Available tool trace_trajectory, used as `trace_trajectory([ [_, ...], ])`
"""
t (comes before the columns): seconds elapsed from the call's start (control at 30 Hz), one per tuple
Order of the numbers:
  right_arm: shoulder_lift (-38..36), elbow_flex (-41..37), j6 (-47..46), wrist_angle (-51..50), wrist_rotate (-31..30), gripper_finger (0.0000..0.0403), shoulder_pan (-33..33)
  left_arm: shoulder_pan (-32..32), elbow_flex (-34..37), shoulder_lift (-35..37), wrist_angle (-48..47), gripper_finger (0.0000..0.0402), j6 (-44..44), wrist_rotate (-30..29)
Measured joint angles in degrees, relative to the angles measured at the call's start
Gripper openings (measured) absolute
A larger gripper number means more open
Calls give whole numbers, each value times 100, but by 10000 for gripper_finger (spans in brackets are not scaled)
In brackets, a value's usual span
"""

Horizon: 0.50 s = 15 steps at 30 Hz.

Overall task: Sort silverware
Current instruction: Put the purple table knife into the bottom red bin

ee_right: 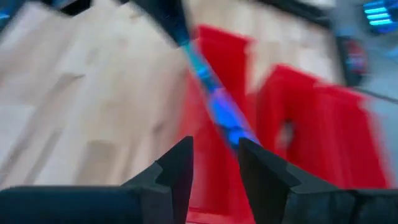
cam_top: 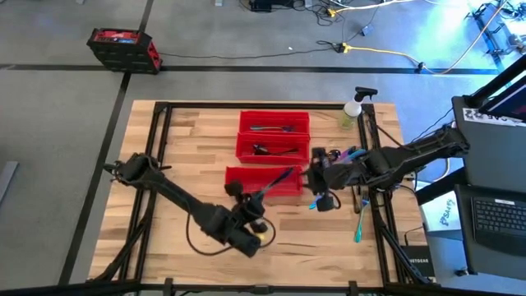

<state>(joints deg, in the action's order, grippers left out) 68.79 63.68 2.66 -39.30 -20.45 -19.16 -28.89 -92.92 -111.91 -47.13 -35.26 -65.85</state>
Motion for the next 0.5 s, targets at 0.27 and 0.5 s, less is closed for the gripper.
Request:
trace_trajectory([
  [0.27, -380, 0, 250, -245, -1032, 111, 20, 351, 2, 553, -321, 28, 710, 649],
  [0.5, -396, 0, 693, -151, -1248, 111, 227, 788, 2, 1250, 117, 28, 2168, 1838],
])
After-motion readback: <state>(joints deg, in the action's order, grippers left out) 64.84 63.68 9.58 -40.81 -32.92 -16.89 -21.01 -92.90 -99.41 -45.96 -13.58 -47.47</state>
